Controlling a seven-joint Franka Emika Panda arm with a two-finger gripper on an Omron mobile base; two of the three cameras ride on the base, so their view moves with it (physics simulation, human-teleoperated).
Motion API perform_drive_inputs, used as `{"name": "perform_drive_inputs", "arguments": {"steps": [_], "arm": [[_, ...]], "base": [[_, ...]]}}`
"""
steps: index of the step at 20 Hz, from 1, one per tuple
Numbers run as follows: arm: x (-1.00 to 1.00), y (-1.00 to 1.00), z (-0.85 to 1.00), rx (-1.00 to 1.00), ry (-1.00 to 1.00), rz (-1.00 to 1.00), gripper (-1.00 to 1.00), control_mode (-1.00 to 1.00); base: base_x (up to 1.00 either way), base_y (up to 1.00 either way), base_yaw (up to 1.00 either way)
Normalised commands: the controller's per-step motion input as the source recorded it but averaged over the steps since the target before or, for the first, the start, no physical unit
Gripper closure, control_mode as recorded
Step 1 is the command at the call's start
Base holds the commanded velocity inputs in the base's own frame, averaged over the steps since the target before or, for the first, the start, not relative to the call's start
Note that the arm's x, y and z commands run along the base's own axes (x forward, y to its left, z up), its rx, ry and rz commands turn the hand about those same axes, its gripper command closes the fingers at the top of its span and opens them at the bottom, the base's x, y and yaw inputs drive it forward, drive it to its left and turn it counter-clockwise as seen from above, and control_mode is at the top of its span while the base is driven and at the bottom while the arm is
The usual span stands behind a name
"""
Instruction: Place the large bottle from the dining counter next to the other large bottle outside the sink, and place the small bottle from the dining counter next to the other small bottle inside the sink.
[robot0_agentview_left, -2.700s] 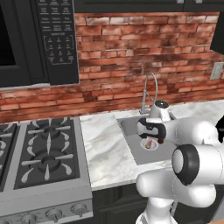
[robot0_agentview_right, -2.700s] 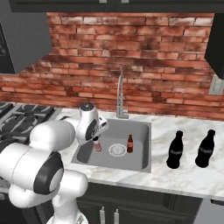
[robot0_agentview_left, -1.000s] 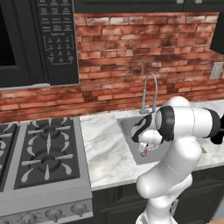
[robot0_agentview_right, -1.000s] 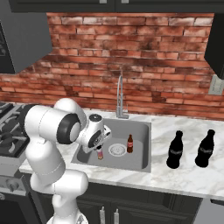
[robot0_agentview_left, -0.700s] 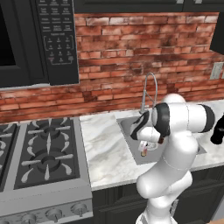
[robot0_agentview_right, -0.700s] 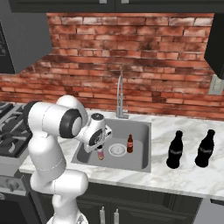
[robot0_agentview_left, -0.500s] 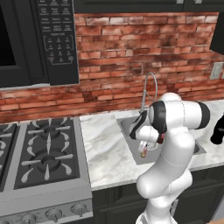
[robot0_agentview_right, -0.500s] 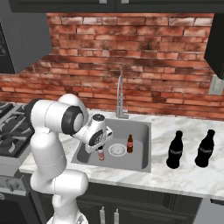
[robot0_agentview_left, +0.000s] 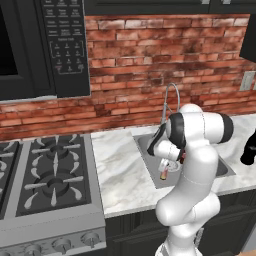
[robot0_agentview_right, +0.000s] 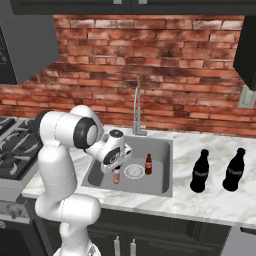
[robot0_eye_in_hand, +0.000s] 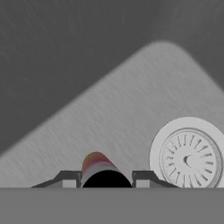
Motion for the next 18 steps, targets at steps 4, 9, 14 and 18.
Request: {"name": "perform_drive_inputs", "arguments": {"steps": [4, 9, 14, 18], "arm": [[0.03, 0.00, -0.09, 0.00, -0.05, 0.00, 1.00, -1.00], [0.01, 0.01, -0.11, 0.00, -0.06, 0.00, 1.00, -1.00], [0.00, 0.10, -0.18, 0.00, -0.07, 0.00, 1.00, -1.00], [0.00, 0.16, -0.22, 0.00, -0.07, -0.01, 1.00, -1.00]], "base": [[0.00, 0.00, 0.00], [0.00, 0.00, 0.00], [0.00, 0.00, 0.00], [0.00, 0.00, 0.00]]}}
